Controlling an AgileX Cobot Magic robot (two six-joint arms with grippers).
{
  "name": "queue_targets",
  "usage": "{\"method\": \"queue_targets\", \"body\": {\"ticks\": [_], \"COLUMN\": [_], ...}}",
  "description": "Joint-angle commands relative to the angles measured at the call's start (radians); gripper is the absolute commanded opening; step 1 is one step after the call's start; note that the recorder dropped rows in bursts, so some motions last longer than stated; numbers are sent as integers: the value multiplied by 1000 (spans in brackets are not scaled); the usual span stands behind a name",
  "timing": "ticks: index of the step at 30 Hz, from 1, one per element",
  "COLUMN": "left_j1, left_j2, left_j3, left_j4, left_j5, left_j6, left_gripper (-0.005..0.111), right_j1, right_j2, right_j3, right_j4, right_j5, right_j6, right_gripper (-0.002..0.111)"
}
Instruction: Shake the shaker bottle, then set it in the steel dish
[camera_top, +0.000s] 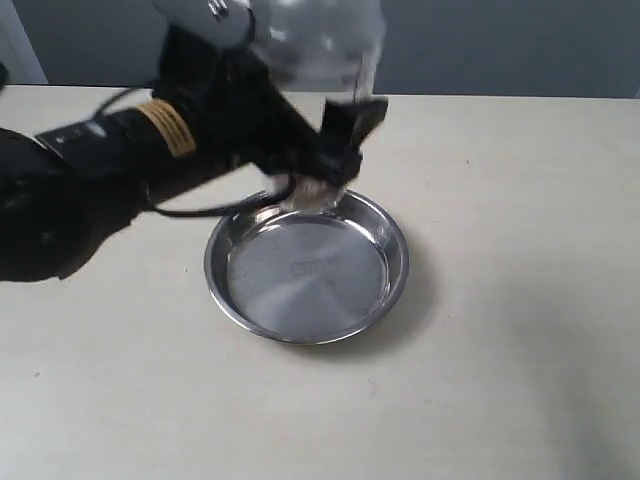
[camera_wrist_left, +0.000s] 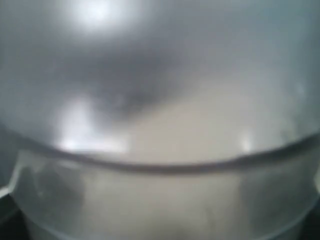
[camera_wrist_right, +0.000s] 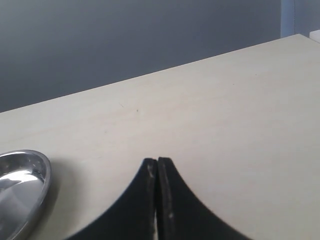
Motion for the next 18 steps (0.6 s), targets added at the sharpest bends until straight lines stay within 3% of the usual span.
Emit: {"method": "queue_targets", "body": {"ticks": [1,5,7,10,12,15,18], "left_j1": [17,-22,-22,-2,-13,-35,-35], "left_j2": [146,-10,-13,176,173,-2,53], "left_j3": [57,-18,-15,71,61,2,55], "left_j4": [-83,153,66,-117,-58,123,1], "left_j5": [-8,-133,-83,-29,-84,-140,-19], "left_j6": [-47,-22,-31,-20,-69,-60,-70], "left_gripper": [0,0,0,0,0,0,0], "right_j1": [4,4,4,4,4,4,4], "right_j2": [-5,-5,-5,-5,-5,-5,-5], "right_j3": [2,2,2,2,2,2,2], "right_j4": [-4,-4,-4,-4,-4,-4,-4], "right_j5": [-10,-10,-10,-10,-10,-10,-10], "right_j6": [-3,-3,-3,-3,-3,-3,-3], "right_gripper": [-1,-1,-1,-1,-1,-1,-1]}}
